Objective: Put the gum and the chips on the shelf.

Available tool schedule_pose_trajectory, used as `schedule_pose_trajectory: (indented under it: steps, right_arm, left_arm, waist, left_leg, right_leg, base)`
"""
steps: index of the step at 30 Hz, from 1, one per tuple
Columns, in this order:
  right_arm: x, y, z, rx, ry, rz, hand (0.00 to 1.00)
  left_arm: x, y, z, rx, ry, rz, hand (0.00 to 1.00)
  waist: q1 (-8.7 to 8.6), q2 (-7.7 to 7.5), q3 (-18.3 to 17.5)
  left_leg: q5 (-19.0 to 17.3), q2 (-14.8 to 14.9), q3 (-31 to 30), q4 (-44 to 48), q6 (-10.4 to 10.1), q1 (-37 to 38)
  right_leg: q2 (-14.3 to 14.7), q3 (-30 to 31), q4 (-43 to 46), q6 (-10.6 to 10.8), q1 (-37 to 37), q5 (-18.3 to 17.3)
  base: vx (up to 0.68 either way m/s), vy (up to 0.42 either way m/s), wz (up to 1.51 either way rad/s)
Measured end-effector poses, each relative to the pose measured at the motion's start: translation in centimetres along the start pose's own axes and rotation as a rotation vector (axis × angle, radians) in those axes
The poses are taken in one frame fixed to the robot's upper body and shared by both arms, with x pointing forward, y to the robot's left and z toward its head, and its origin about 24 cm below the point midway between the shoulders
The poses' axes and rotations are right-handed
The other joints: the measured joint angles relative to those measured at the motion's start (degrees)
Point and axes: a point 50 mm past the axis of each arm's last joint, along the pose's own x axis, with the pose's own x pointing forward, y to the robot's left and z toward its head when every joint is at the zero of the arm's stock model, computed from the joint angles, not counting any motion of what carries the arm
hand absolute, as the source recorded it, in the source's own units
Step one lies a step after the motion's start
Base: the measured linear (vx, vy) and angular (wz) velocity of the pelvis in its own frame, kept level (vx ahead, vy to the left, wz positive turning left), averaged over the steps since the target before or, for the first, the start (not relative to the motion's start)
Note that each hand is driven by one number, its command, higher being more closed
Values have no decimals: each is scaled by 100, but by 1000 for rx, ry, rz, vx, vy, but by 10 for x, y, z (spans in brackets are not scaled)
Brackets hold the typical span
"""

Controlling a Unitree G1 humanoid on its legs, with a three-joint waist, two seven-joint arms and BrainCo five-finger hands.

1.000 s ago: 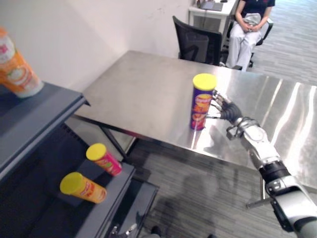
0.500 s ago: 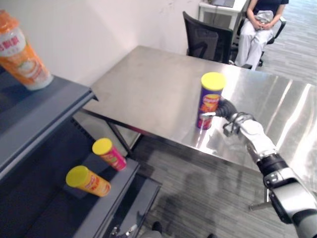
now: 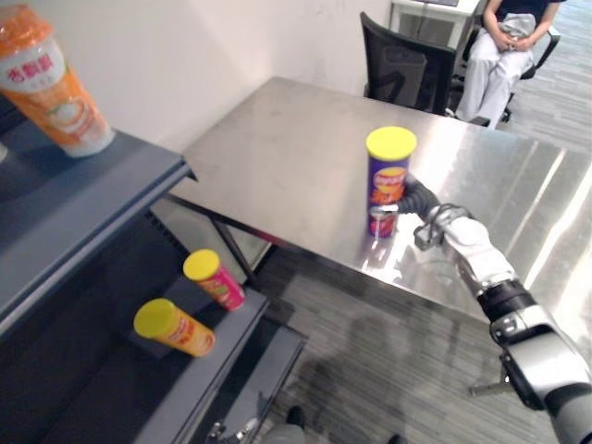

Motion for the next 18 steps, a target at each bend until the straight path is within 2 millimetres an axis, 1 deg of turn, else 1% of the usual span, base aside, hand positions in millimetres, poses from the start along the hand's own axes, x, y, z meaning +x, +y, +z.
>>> schedule_pose_trajectory:
  steps: [4,6,7,8,10,11,12,13,15,17,18]
  right_arm:
    - [0,-1,2,-2,-11,-35,100]
    - [1,0,9,-6,-42,-45,100]
    - [1,0,16,-7,-72,-53,100]
    - [-2,0,23,-3,-114,-62,100]
    - [-7,-2,36,7,-189,-91,100]
    - [-10,-3,38,12,-209,-103,100]
    - [-14,-5,43,20,-240,-123,100]
    - [-17,-7,46,38,-263,-135,100]
    - [-27,-9,52,70,-315,-160,100]
    - [-37,-12,50,119,-341,-186,100]
    - [-38,-12,50,126,-344,-188,100]
  left_arm:
    - [0,0,0,0,-1,1,0]
    - [0,0,0,0,0,5,0]
    - [0,1,-1,1,2,13,0]
    - [-1,1,-1,1,4,15,0]
    - [-1,2,-1,1,4,17,0]
    - [-1,2,-1,1,3,18,0]
    - [-1,2,-1,0,4,22,0]
    - [-1,3,-2,1,5,26,0]
    - [-1,3,-2,-4,5,32,0]
    - [-1,4,-2,-6,6,40,0]
    - [-1,4,-3,-6,7,41,0]
  waist:
    - [1,-1,1]
    - [-22,-1,1]
    - [-84,-1,1]
    - [-126,-2,0]
    - [-140,-3,0]
    - [-163,-3,0]
    - [-245,-9,-4]
    - [-279,-17,-9]
    - [-295,-29,-17]
    - [-367,-40,-24]
    - [-376,-43,-26]
  left_leg:
    - [0,9,48,-2,-1,0]
    - [-1,23,98,-4,-1,-1]
    - [-1,25,109,-4,-1,-1]
    - [-2,26,137,-4,-1,-1]
    - [-3,26,214,-4,0,-2]
    - [-3,25,221,-4,0,-1]
    - [-3,26,219,-3,0,1]
    - [-3,31,241,-2,-1,8]
    - [-5,49,378,-2,-2,11]
    - [-6,60,421,-1,-3,40]
    - [-6,63,428,-1,-4,44]
  right_leg:
    - [0,67,11,0,-37,0]
    - [-1,121,53,0,-90,0]
    - [-4,156,72,0,-102,0]
    - [-11,183,92,1,-128,0]
    - [-26,257,122,1,-196,1]
    - [-30,266,129,1,-198,1]
    - [-32,275,146,1,-200,1]
    - [-31,305,156,1,-215,1]
    - [-31,459,194,2,-299,2]
    - [-27,512,202,3,-299,2]
    - [-25,520,202,3,-301,2]
  base:
    - [-6,3,-6]
    - [-4,3,-13]
    - [-9,9,-7]
    - [-13,13,-10]
    - [-16,14,-18]
    - [-18,11,-11]
    - [-20,8,-4]
    - [-31,9,-16]
    - [-30,4,-28]
    - [-28,-4,-13]
    - [-41,-8,-13]
